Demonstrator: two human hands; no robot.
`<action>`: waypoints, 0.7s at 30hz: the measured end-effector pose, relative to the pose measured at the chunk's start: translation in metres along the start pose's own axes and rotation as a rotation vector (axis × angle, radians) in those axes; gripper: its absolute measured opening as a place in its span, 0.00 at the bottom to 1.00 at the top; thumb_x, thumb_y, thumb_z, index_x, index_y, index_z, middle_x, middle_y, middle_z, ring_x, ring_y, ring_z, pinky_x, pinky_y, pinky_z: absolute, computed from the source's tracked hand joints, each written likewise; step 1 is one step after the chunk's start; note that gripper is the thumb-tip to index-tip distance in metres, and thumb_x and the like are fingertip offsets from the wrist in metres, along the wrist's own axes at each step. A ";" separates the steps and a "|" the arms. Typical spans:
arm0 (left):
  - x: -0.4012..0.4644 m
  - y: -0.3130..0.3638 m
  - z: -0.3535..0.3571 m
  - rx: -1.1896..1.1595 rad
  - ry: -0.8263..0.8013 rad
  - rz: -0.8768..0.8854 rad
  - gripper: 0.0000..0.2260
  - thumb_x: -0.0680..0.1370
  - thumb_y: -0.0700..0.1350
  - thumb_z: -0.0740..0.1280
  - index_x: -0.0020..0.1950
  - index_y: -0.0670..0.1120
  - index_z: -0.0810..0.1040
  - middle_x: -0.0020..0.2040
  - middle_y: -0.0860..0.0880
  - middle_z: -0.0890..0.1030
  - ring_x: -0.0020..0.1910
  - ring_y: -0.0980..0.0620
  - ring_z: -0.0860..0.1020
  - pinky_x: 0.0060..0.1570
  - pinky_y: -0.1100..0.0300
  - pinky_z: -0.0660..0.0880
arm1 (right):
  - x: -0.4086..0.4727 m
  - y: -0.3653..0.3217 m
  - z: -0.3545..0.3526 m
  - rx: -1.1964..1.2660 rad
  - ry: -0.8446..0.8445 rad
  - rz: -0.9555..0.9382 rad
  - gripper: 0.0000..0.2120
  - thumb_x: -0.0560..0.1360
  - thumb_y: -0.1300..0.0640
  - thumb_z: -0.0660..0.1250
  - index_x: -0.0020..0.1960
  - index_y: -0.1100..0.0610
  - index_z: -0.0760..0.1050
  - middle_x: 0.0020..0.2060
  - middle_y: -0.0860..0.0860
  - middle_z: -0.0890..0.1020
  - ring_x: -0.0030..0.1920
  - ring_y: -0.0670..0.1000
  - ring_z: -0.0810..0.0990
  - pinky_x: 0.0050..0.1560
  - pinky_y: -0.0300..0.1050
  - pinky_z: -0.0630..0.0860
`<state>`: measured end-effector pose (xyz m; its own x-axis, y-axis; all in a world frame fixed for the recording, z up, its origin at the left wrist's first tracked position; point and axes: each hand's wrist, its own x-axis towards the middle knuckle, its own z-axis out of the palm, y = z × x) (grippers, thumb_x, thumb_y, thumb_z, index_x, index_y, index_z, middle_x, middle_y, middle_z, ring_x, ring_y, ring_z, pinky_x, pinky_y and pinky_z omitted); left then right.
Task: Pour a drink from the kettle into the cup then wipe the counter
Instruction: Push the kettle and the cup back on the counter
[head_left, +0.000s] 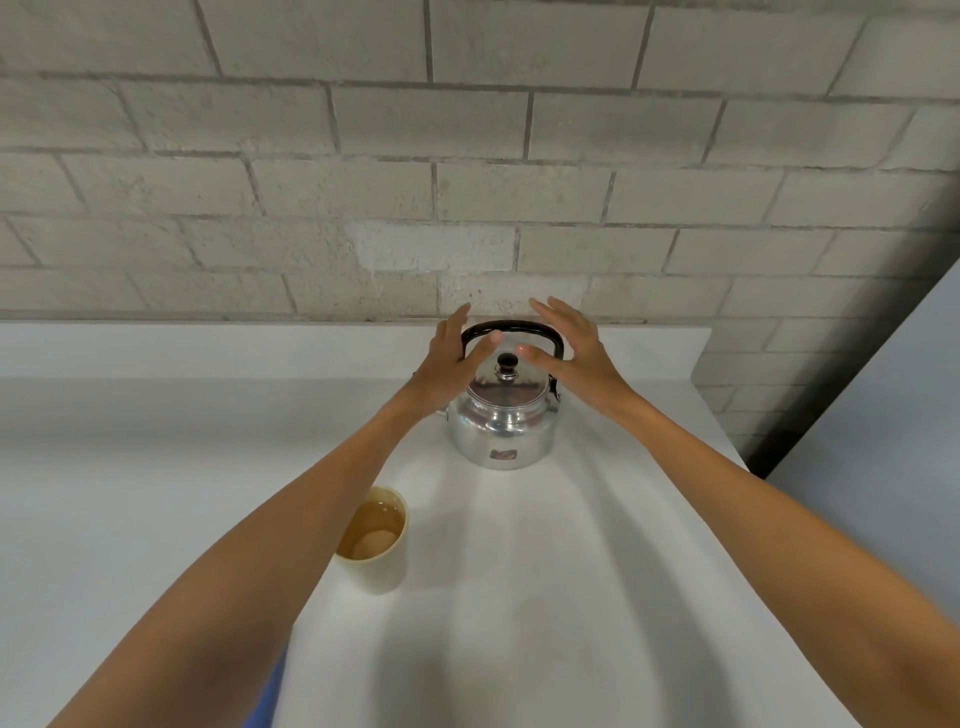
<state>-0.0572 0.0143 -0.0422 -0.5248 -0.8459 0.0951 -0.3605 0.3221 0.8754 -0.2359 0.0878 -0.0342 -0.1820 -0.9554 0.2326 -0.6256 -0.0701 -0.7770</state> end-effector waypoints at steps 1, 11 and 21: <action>-0.005 0.001 -0.002 0.007 -0.002 -0.004 0.36 0.76 0.62 0.59 0.77 0.52 0.46 0.78 0.48 0.50 0.77 0.47 0.53 0.74 0.45 0.56 | -0.005 -0.003 -0.003 0.015 -0.011 0.000 0.31 0.73 0.42 0.68 0.73 0.40 0.61 0.76 0.46 0.58 0.76 0.49 0.51 0.76 0.58 0.50; -0.087 0.013 -0.026 0.027 0.134 0.097 0.36 0.69 0.62 0.69 0.73 0.52 0.61 0.73 0.50 0.63 0.71 0.51 0.63 0.66 0.56 0.65 | -0.069 -0.050 -0.024 0.226 0.056 -0.090 0.28 0.73 0.50 0.71 0.70 0.48 0.66 0.64 0.44 0.75 0.60 0.40 0.75 0.57 0.30 0.71; -0.198 0.036 -0.023 -0.071 0.269 0.151 0.13 0.72 0.44 0.73 0.55 0.47 0.77 0.54 0.51 0.80 0.53 0.55 0.77 0.51 0.62 0.75 | -0.158 -0.090 0.001 0.420 0.033 -0.107 0.07 0.75 0.61 0.69 0.53 0.60 0.77 0.36 0.53 0.82 0.33 0.43 0.80 0.40 0.32 0.74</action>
<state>0.0512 0.1837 -0.0188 -0.3417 -0.8759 0.3406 -0.2343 0.4303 0.8717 -0.1500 0.2447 -0.0017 -0.1615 -0.9272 0.3381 -0.2806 -0.2853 -0.9164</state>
